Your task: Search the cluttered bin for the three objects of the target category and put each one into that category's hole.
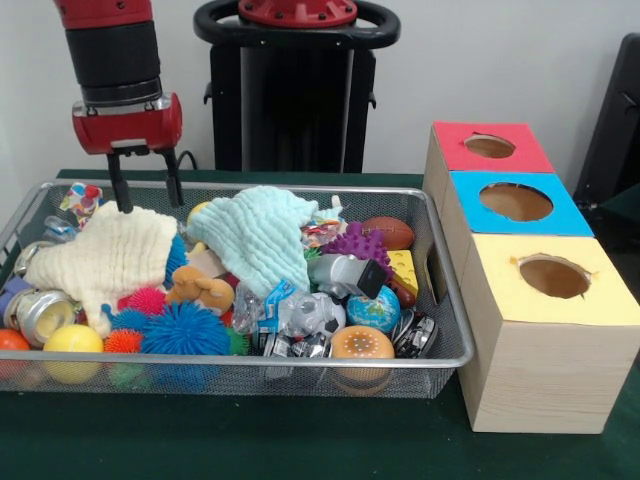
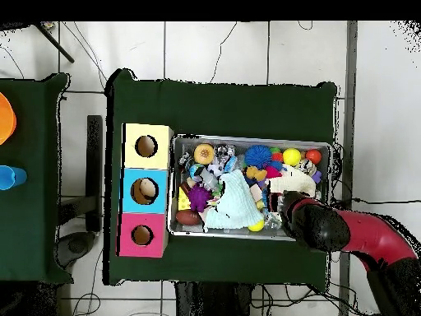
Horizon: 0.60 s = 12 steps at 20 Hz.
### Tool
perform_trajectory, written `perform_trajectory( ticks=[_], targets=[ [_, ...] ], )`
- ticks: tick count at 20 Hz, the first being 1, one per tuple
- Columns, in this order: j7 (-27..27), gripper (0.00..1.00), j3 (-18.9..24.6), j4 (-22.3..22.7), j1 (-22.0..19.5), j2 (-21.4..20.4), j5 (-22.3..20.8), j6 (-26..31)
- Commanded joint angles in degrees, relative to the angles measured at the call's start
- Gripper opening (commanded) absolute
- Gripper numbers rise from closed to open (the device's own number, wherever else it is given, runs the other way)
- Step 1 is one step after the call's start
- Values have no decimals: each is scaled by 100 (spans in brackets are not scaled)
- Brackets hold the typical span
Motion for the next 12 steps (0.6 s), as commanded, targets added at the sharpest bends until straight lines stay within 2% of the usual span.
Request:
perform_trajectory(
  ticks=[1, 12],
  targets=[
    [-502, 100, -35, -342, -217, 276, -151, 503],
    [-562, 100, -103, -143, -464, 378, -326, 436]
  ],
)
